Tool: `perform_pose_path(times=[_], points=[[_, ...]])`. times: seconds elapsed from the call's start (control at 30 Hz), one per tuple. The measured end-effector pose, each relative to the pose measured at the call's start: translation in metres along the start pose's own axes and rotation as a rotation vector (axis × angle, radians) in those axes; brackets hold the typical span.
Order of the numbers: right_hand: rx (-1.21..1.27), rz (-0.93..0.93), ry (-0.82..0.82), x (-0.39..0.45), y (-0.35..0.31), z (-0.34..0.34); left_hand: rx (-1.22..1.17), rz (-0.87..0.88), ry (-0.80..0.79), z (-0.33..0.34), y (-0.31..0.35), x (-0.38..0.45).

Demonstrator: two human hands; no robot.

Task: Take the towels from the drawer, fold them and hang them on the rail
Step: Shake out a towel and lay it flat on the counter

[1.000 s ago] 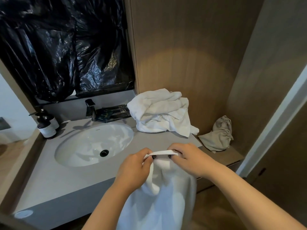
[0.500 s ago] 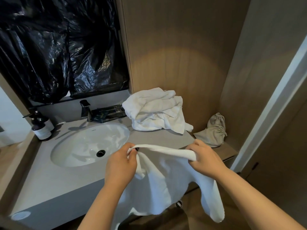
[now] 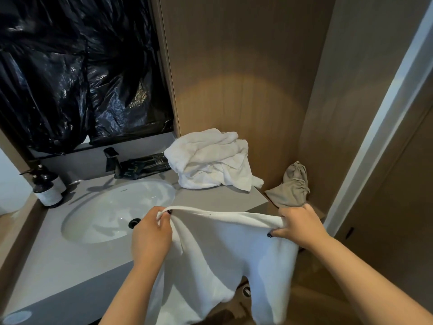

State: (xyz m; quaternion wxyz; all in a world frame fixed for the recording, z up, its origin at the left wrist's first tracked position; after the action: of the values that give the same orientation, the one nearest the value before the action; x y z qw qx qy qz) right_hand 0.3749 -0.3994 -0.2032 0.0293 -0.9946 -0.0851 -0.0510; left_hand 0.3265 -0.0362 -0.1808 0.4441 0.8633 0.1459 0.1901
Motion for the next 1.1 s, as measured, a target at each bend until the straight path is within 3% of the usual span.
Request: perform_pose_path(times=[0.27, 0.43, 0.57, 0.9, 0.97, 1.1], points=[[-0.035, 0.214, -0.056, -0.009, 0.038, 0.017, -0.028, -0.077, 0.12, -0.018, -0.024, 0.01], [0.52, 0.393, -0.131, -0.01, 0.028, 0.024, -0.169, -0.075, 0.091, -0.009, -0.015, 0.005], [0.785, 0.341, -0.058, -0.004, -0.016, 0.005, -0.245, -0.059, 0.045, 0.009, 0.003, -0.007], [1.631, 0.21, -0.317, -0.014, -0.115, -0.03, -0.525, -0.125, -0.111, 0.034, 0.025, -0.021], [1.615, 0.112, -0.369, -0.016, -0.128, -0.042, -0.556, -0.097, -0.163, 0.037, 0.033, -0.022], [1.111, -0.055, -0.214, -0.016, -0.139, -0.065, -0.661, -0.131, -0.283, 0.041, 0.04, -0.02]])
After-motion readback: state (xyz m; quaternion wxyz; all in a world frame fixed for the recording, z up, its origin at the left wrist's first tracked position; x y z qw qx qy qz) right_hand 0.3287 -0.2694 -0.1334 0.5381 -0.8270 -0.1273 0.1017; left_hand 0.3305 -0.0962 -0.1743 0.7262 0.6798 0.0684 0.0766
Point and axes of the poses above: each hand's wrist, its own x-axis towards the middle knuckle, its own z-axis out of the palm, y = z × x, the point moved 8 cm from there along x, towards the middle knuckle, and after that the axes turned 1 degree about z, right-handed, at the moved point
